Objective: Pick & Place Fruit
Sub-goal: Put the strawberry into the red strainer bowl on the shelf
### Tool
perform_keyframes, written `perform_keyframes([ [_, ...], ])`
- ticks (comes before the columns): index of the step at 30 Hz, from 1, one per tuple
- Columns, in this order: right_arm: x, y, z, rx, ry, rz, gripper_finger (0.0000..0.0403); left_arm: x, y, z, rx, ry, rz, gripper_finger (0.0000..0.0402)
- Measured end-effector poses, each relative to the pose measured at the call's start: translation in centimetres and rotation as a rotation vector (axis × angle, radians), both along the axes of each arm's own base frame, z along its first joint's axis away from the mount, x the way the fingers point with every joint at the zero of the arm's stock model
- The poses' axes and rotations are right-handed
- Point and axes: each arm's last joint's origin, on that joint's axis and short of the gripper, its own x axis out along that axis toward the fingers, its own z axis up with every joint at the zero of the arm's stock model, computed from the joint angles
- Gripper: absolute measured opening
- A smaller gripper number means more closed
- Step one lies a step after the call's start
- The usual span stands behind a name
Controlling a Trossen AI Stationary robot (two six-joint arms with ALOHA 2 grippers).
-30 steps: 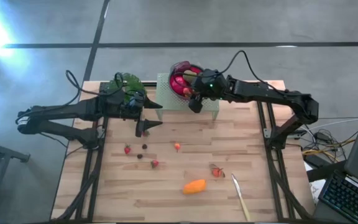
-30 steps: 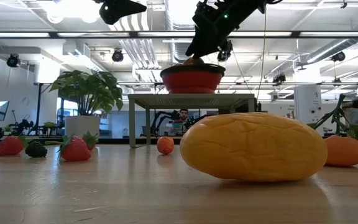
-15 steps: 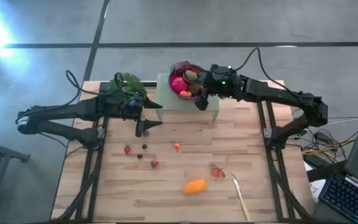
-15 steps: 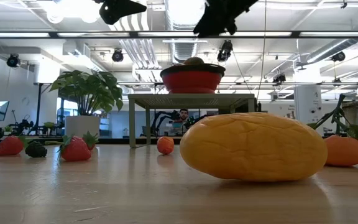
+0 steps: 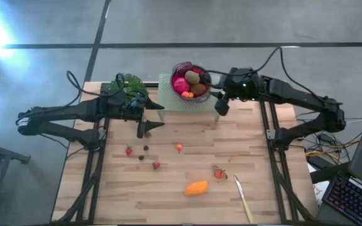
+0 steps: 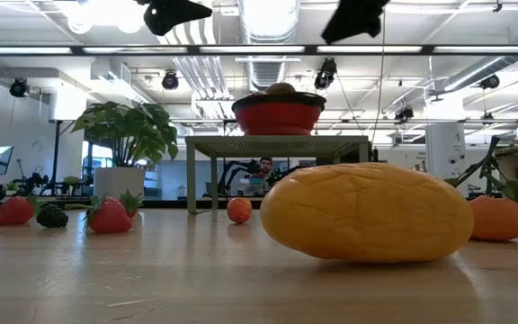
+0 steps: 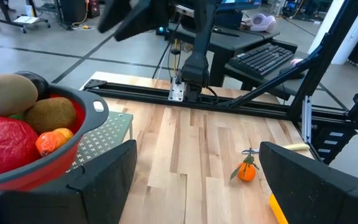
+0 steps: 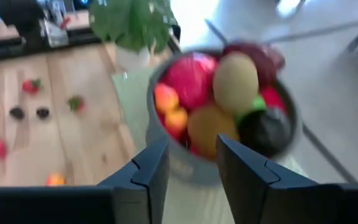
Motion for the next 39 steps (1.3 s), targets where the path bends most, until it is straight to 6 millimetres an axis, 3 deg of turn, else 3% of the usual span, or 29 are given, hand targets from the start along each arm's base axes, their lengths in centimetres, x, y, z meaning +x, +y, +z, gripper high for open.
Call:
perform_keyframes([
  [13,-6.0,1.7,-2.6,0.060,0.183,-0.012,0.0051,0.0,0.0,0.0,0.000,0.000,0.000,0.0344],
  [21,-9.7,2.9,-4.4,0.038,0.178,0.061,0.0011,0.0,0.0,0.0,0.000,0.000,0.000,0.0344],
  [33,-13.3,4.9,-7.7,0.210,0.046,0.292,0.0008,0.1,0.0,-0.1,-0.003,0.001,0.001,0.0344],
  [39,-15.1,5.5,-8.6,0.182,-0.004,0.310,0.0008,0.3,0.0,-0.1,-0.006,0.002,0.002,0.0344],
])
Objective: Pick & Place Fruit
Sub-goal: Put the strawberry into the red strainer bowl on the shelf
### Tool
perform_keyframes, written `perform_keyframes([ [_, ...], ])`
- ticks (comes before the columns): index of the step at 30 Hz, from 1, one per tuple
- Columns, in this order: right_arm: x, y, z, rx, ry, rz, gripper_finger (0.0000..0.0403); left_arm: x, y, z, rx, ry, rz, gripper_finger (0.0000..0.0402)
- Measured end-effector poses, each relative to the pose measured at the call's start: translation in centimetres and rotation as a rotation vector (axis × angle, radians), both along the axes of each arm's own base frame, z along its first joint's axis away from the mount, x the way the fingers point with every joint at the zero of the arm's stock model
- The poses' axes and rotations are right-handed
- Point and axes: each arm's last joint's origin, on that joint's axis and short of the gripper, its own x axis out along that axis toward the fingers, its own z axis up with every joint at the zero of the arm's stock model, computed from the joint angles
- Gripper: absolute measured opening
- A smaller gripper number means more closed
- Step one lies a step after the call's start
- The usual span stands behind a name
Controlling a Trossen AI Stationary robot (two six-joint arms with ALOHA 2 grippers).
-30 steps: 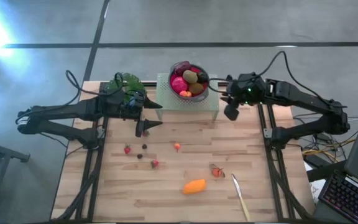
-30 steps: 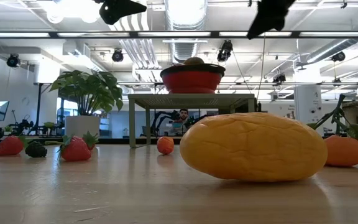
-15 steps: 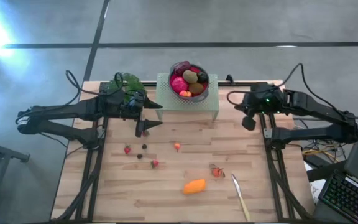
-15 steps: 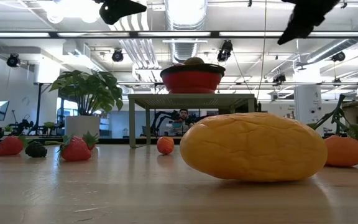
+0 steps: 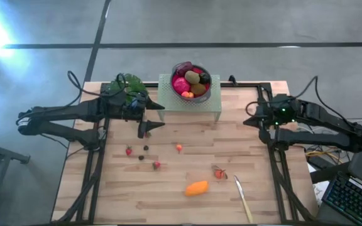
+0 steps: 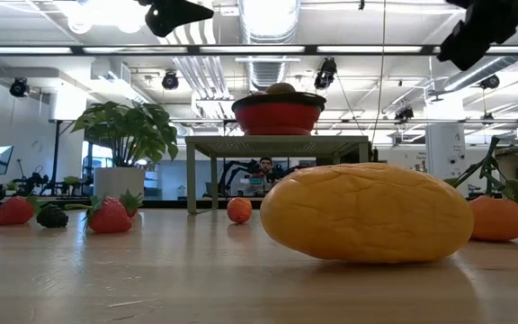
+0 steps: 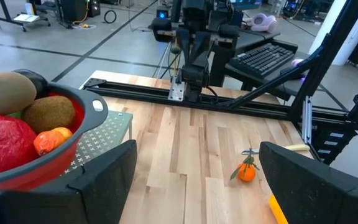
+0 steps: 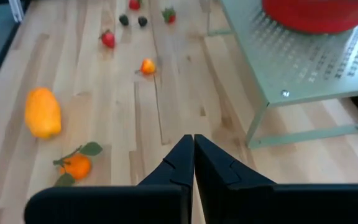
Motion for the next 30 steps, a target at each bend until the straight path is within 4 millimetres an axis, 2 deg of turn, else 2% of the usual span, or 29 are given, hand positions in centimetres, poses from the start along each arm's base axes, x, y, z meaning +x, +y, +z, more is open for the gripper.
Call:
perform_keyframes([
  [8,-1.6,0.5,0.5,-0.021,-0.082,-0.002,0.0008,0.0,0.0,0.0,-0.029,-0.002,0.005,0.0344],
  [16,-1.7,0.5,0.6,-0.021,-0.089,-0.003,0.0008,0.0,0.0,-0.2,0.000,0.024,0.000,0.0344],
  [20,-1.7,0.5,0.6,-0.021,-0.088,-0.003,0.0008,-0.5,0.1,-1.7,-0.028,0.178,0.063,0.0344],
  [27,-1.7,0.5,0.5,-0.021,-0.087,-0.003,0.0008,-2.3,-0.3,-4.7,-0.229,0.529,0.186,0.0344],
  [30,-1.7,0.5,0.5,-0.021,-0.087,-0.002,0.0008,-2.9,-0.4,-5.5,-0.242,0.645,0.205,0.0344],
])
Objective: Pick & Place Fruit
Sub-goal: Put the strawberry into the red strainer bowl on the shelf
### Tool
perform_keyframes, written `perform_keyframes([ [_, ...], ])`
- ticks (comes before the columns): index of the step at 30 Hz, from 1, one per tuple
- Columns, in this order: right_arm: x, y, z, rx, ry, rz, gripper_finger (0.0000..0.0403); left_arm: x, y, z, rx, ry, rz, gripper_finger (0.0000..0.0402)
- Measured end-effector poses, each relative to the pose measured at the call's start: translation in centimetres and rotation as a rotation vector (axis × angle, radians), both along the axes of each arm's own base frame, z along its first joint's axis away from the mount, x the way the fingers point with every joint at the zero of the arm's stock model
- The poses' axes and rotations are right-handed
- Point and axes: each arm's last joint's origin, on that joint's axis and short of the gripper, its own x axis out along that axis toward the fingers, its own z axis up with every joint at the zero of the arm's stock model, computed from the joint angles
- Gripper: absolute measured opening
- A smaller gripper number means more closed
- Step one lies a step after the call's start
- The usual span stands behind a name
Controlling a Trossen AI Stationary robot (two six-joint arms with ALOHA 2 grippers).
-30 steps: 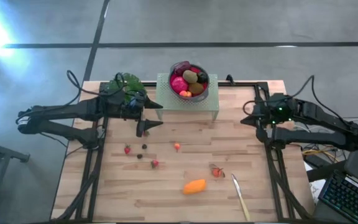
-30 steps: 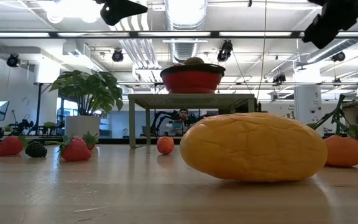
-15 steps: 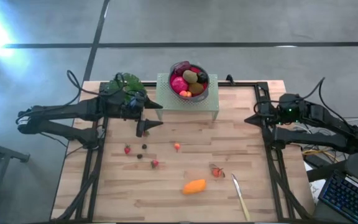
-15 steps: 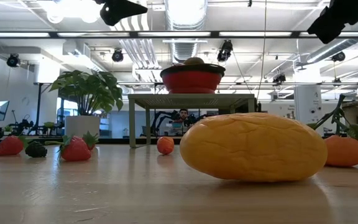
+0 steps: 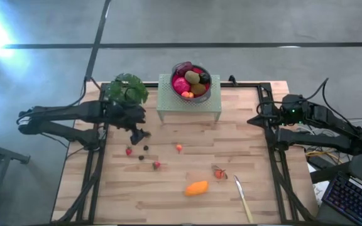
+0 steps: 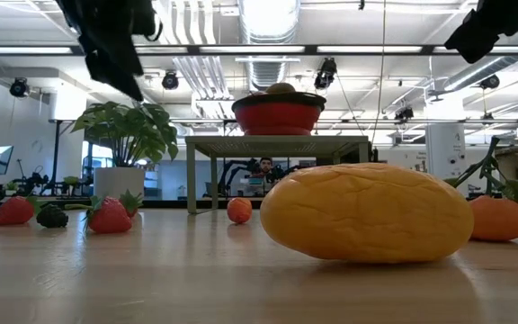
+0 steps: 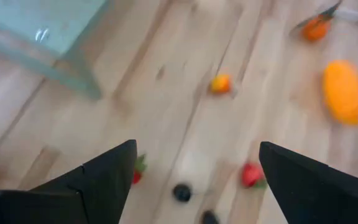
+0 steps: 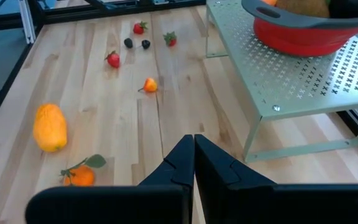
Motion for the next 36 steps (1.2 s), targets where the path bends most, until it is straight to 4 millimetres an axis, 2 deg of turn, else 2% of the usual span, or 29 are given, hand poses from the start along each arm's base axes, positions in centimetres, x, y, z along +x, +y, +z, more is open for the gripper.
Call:
perform_keyframes([
  [5,0.0,0.0,0.0,0.000,0.000,0.000,0.0008,0.7,0.2,-1.3,0.034,0.088,0.018,0.0344],
  [13,0.0,0.0,0.0,0.000,0.000,0.000,0.0008,3.3,0.5,-7.0,0.069,0.355,-0.092,0.0344],
  [18,0.0,0.0,0.0,0.000,-0.001,0.000,0.0008,4.6,0.6,-9.2,0.071,0.465,-0.126,0.0344],
  [25,0.0,0.0,0.0,-0.001,-0.001,0.000,0.0008,5.3,1.0,-10.7,0.136,0.539,-0.105,0.0344],
  [30,0.0,0.0,0.0,-0.001,-0.001,0.000,0.0008,5.9,1.2,-10.8,0.177,0.501,-0.088,0.0344],
  [36,0.0,0.0,0.0,-0.001,-0.001,0.000,0.0008,5.7,1.7,-11.0,0.174,0.504,-0.070,0.0344],
])
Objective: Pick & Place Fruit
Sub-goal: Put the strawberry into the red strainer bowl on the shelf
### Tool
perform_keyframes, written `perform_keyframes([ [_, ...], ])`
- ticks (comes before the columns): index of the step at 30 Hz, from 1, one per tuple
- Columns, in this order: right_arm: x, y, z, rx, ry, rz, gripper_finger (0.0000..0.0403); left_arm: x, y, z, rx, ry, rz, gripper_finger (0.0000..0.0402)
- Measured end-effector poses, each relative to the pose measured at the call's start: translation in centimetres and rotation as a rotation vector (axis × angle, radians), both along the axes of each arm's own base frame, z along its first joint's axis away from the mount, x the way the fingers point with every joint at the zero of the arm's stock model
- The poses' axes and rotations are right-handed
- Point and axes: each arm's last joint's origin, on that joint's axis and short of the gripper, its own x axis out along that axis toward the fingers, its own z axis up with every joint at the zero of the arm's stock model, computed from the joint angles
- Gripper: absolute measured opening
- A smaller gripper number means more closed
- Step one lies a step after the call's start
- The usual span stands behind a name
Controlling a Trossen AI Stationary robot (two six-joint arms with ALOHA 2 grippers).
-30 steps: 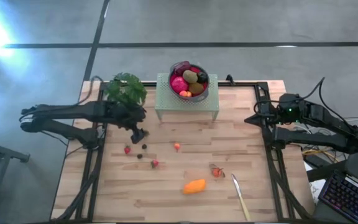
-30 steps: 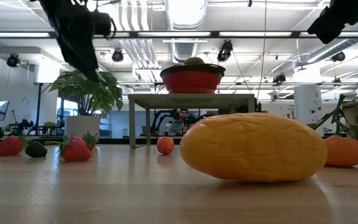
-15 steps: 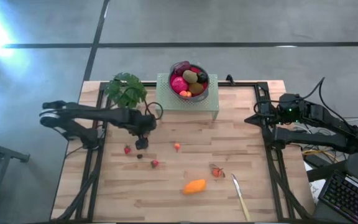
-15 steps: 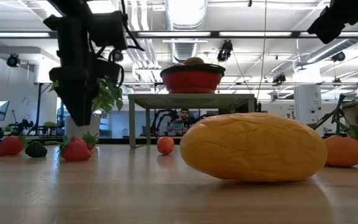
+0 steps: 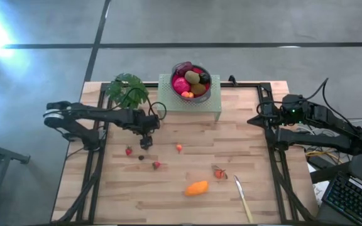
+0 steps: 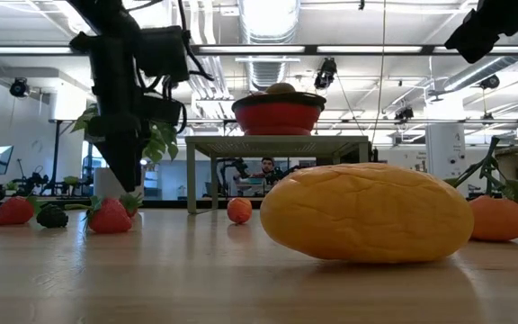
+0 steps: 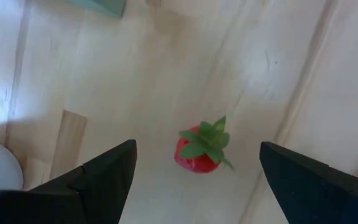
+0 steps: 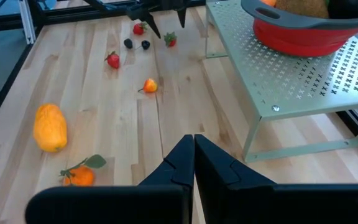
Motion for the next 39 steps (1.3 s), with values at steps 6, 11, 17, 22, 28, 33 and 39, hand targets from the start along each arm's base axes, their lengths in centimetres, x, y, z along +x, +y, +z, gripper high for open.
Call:
perform_keyframes([
  [6,0.0,0.0,0.0,0.000,0.000,0.000,0.0008,-0.8,0.2,-1.9,-0.007,-0.001,0.033,0.0344],
  [11,0.0,0.0,0.0,0.000,0.000,0.000,0.0008,-0.9,0.1,-2.8,-0.032,-0.047,0.032,0.0344],
  [17,0.0,0.0,0.0,0.000,0.000,0.000,0.0008,-1.3,0.1,-3.8,-0.039,-0.059,0.034,0.0344],
  [22,0.0,0.0,0.0,0.000,0.000,0.000,0.0008,-1.5,0.1,-4.3,-0.047,-0.082,0.033,0.0328],
  [28,0.0,0.0,0.0,0.000,0.000,0.000,0.0008,-1.5,0.1,-4.4,-0.058,-0.097,0.029,0.0276],
  [33,0.0,0.0,0.0,0.000,0.000,0.000,0.0008,-1.4,0.1,-4.4,-0.057,-0.100,0.026,0.0228],
  [39,0.0,0.0,0.0,0.000,0.001,0.001,0.0008,-1.4,0.1,-4.4,-0.053,-0.099,0.027,0.0177],
])
